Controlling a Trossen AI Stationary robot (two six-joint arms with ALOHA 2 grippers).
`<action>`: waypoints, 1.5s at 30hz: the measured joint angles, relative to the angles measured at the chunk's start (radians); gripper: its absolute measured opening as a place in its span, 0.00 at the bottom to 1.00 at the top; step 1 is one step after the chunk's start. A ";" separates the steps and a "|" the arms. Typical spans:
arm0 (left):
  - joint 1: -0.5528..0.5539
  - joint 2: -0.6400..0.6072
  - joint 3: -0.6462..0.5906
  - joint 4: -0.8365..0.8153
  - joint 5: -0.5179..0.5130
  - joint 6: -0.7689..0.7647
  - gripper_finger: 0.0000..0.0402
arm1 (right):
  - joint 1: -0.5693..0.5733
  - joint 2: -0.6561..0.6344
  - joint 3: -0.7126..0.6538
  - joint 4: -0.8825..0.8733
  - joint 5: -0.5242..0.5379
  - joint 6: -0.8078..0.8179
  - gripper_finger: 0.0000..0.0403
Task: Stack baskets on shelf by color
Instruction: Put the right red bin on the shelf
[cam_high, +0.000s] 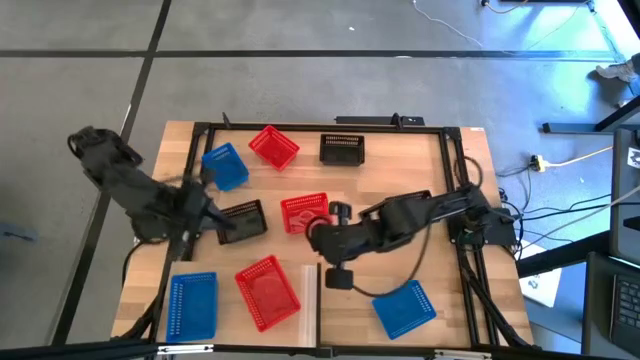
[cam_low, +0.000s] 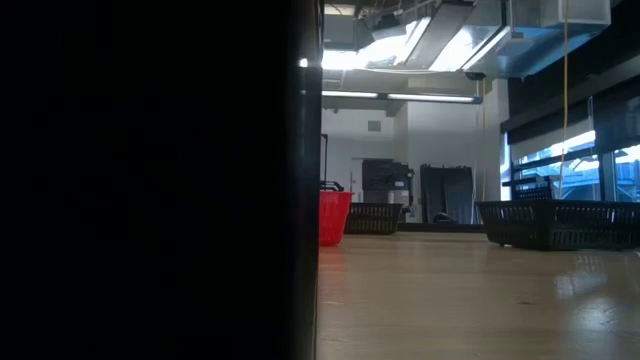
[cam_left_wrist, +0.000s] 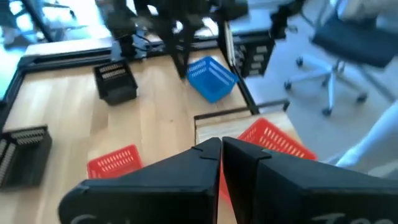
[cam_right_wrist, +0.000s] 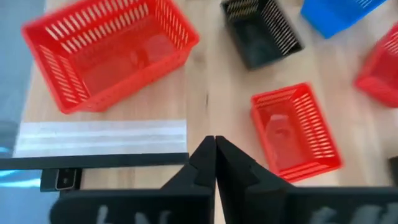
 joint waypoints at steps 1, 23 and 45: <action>0.000 -0.016 0.000 0.001 -0.015 -0.019 0.01 | -0.002 0.015 0.000 0.004 -0.017 -0.001 0.01; 0.001 -0.060 0.000 -0.035 -0.026 -0.025 0.03 | -0.042 0.197 0.000 0.194 -0.172 -0.079 0.00; 0.001 -0.060 0.000 -0.060 -0.025 -0.025 0.03 | -0.045 0.261 0.000 0.393 -0.327 -0.084 0.00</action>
